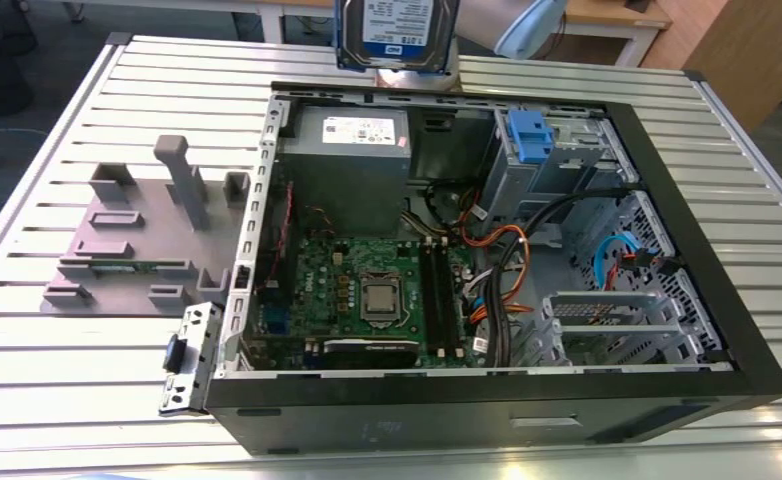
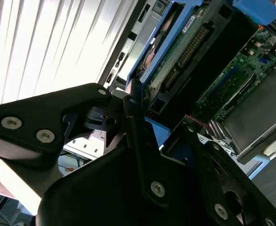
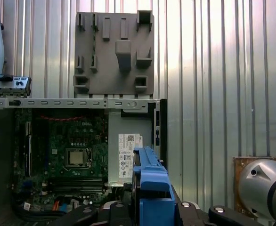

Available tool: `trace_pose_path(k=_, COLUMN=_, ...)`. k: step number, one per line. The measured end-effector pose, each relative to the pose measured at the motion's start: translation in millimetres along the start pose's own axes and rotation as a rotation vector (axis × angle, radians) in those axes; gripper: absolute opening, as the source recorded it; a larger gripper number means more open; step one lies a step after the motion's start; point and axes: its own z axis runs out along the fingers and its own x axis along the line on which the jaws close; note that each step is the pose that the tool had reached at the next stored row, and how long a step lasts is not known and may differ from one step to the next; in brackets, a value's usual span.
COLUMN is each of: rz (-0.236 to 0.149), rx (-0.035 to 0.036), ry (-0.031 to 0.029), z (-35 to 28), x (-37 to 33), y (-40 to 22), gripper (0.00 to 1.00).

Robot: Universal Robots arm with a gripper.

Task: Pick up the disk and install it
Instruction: 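Pick up the disk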

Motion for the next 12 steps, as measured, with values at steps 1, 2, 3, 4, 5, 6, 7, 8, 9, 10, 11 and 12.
trace_pose_path(k=1, rz=0.0, rx=0.0, ry=0.0, z=0.0, x=0.0, y=-0.6, gripper=0.37)
trace_pose_path(k=2, rz=0.0, rx=0.0, ry=0.0, z=0.0, x=0.0, y=-1.1, gripper=0.37)
trace_pose_path(k=3, rz=0.0, rx=0.0, ry=0.0, z=-0.1, x=0.0, y=-1.7, gripper=0.37)
trace_pose_path(k=4, rz=0.0, rx=0.0, ry=0.0, z=-0.1, x=0.0, y=-2.2, gripper=0.37)
trace_pose_path(k=5, rz=0.0, rx=0.0, ry=0.0, z=-0.1, x=0.0, y=-2.8, gripper=0.37)
trace_pose_path(k=6, rz=0.0, rx=-0.0001, ry=0.0001, z=-0.1, x=-0.1, y=-3.4, gripper=0.37)
trace_pose_path(k=7, rz=0.0, rx=0.0, ry=0.0, z=-0.1, x=-0.1, y=-3.9, gripper=0.37)
trace_pose_path(k=8, rz=0.0, rx=-0.0001, ry=0.0001, z=-0.1, x=-0.1, y=-4.5, gripper=0.37)
trace_pose_path(k=9, rz=0.0, rx=0.0, ry=0.0, z=-0.1, x=-0.1, y=-5.1, gripper=0.37)
trace_pose_path(k=10, rz=0.0, rx=0.0, ry=0.0001, z=-0.2, x=-0.1, y=-5.6, gripper=0.37)
trace_pose_path(k=11, rz=0.0, rx=0.0, ry=0.0, z=-0.2, x=-0.1, y=-6.2, gripper=0.37)
trace_pose_path(k=12, rz=0.0, rx=0.0, ry=0.0001, z=-0.2, x=-0.1, y=-6.8, gripper=0.37)
